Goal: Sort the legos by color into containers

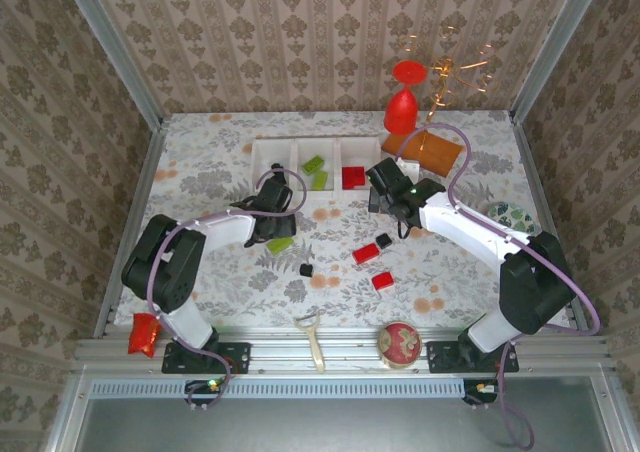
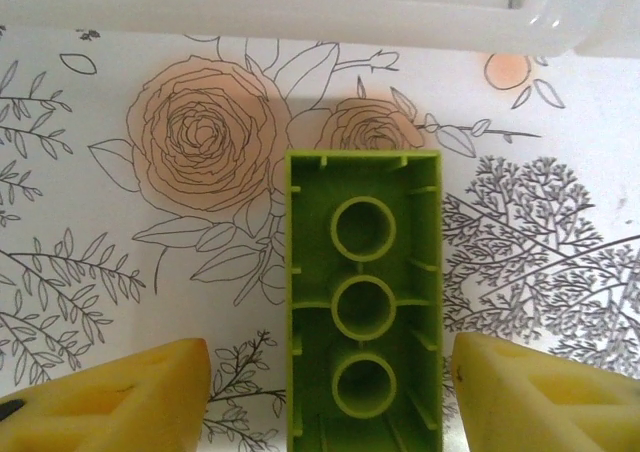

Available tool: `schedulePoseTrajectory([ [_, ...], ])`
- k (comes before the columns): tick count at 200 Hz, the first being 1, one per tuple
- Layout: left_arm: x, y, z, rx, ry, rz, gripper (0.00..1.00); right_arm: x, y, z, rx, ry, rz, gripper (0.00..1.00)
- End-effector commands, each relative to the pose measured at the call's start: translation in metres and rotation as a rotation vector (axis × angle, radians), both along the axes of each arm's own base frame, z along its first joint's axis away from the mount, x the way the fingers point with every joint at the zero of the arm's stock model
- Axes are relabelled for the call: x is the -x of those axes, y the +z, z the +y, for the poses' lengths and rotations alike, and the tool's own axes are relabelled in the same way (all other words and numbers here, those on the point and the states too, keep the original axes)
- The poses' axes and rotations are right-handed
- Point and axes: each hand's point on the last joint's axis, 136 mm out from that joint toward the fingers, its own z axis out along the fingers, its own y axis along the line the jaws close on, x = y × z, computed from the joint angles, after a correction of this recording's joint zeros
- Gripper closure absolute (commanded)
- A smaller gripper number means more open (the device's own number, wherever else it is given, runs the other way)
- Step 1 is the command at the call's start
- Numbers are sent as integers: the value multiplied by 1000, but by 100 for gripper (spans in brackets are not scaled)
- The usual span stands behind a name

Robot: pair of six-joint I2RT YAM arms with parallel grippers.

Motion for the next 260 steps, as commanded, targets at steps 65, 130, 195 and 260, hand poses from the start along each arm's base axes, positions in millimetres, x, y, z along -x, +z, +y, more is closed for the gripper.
schedulePoseTrajectory([
  [65,-1,-14,2,7,25,37,52,2,-5,-7,30,-34,16,0],
  [130,-1,-15,0,15,20,42,68,1,-9,-6,29,-33,27,0],
  [195,-1,-7,-1,16,15,27,80,2,-6,-7,28,-35,19,0],
  [260,-2,10,0,6,11,-9,83,2,-6,-6,24,-36,18,0],
])
